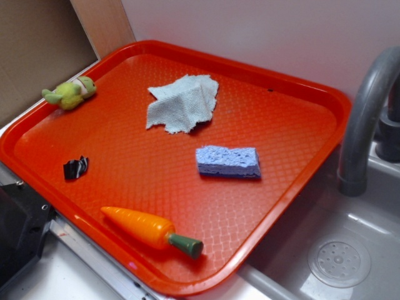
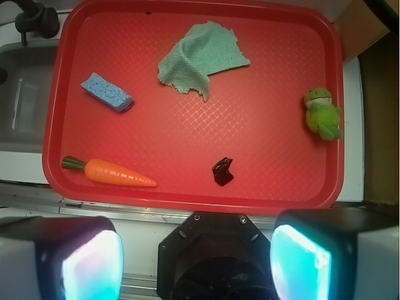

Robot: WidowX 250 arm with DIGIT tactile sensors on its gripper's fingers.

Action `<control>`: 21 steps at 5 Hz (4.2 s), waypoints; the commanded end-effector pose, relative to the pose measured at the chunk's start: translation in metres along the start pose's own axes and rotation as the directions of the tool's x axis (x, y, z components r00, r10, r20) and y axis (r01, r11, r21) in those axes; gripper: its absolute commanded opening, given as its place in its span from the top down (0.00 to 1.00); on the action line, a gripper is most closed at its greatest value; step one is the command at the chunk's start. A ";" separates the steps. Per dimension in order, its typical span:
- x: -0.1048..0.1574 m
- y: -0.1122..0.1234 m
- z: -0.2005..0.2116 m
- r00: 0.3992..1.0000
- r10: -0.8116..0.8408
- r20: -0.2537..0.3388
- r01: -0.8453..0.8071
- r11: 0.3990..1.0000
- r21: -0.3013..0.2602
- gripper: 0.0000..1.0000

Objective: Grab the blue sponge.

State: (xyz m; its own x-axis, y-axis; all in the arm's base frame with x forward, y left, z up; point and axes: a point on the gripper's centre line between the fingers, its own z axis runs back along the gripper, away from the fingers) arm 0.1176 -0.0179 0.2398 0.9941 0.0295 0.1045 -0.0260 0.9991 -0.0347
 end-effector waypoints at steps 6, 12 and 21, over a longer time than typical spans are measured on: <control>0.095 -0.094 -0.092 0.889 -0.423 0.175 0.420 0.906 0.054 0.00; 0.109 -0.128 -0.220 0.842 -0.537 -0.052 0.539 0.838 0.082 0.00; 0.093 -0.033 -0.060 0.985 0.173 0.004 -0.172 0.977 0.128 1.00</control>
State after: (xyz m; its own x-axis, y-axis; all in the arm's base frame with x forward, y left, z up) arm 0.2220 -0.0424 0.1783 0.9777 0.2029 0.0551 -0.2076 0.9729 0.1016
